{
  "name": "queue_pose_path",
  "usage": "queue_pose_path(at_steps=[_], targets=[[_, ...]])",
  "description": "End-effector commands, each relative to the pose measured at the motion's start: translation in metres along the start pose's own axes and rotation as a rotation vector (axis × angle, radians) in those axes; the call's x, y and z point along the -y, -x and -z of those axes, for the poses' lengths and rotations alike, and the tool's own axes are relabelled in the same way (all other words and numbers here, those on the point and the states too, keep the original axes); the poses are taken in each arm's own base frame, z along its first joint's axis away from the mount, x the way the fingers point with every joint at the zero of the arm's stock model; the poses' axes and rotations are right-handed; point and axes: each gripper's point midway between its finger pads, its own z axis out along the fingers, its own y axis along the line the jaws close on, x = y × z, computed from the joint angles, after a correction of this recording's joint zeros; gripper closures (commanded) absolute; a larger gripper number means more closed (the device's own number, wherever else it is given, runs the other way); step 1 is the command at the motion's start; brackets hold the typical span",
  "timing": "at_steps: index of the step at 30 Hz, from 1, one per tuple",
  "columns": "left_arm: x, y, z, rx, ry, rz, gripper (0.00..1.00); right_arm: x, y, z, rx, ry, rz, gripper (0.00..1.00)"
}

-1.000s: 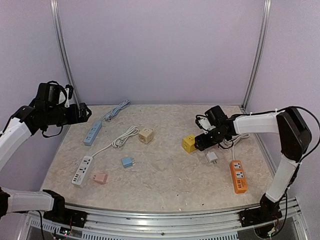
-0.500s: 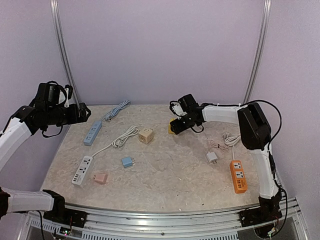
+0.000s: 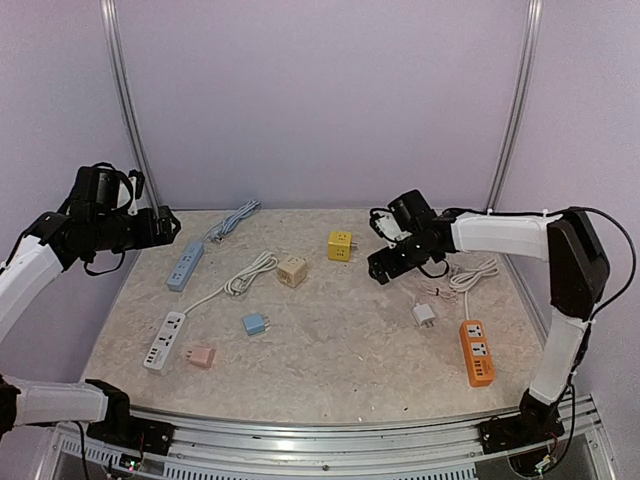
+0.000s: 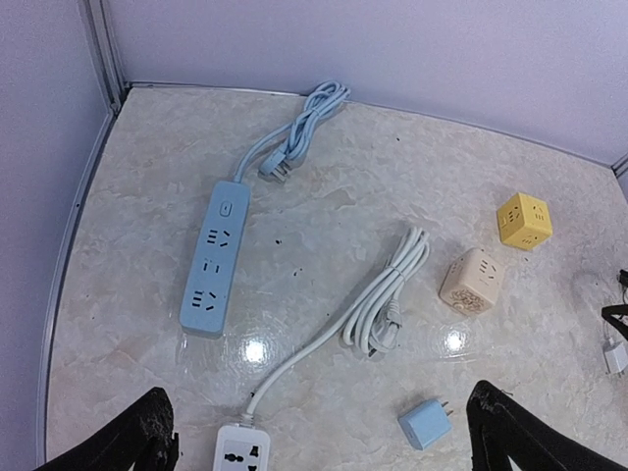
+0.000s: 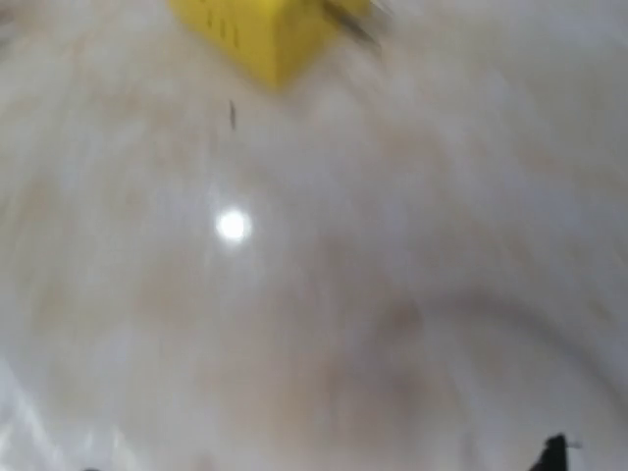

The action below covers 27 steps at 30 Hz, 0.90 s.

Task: Insert the plug
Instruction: Move the plug to the center of the board.

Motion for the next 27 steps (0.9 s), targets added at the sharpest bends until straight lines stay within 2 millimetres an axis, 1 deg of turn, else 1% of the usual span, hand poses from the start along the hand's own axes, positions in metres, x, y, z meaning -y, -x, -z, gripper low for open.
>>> queue_pose_path(at_steps=[1,2,3,5,8,11,13,15,18,24,27], targets=[[0.000,0.000,0.001,0.006,-0.008,0.003,0.01,0.005,-0.040,0.051,-0.011,-0.022,-0.111,0.09],[0.000,0.001,0.000,0.007,-0.008,0.005,0.01,0.005,-0.051,0.059,-0.016,-0.023,-0.129,0.09],[0.001,0.000,0.001,0.006,-0.009,0.005,0.01,0.005,-0.057,0.068,-0.006,-0.022,-0.149,0.09],[0.001,0.000,0.000,0.004,-0.010,0.005,0.01,0.010,-0.072,0.079,-0.006,-0.039,-0.174,0.10],[0.001,0.001,0.000,0.002,-0.012,0.007,0.01,0.019,-0.085,0.084,-0.023,-0.094,-0.185,0.11],[0.001,0.000,-0.001,-0.002,-0.008,0.009,0.01,0.022,-0.096,0.077,-0.062,-0.121,-0.185,0.12],[0.000,0.000,-0.001,-0.002,-0.002,0.008,0.01,0.028,-0.109,0.068,-0.111,-0.160,-0.189,0.12],[-0.001,-0.001,0.000,0.001,0.004,0.005,0.01,0.028,-0.119,0.059,-0.146,-0.167,-0.192,0.13],[-0.001,0.000,0.002,0.008,0.008,-0.002,0.01,0.021,-0.133,0.048,-0.178,-0.139,-0.198,0.16],[-0.001,0.000,0.001,0.005,0.010,-0.002,0.01,0.017,-0.148,0.034,-0.216,-0.126,-0.211,0.21],[-0.002,0.000,0.001,0.006,0.012,-0.004,0.01,0.016,-0.155,0.028,-0.225,-0.116,-0.215,0.21]])
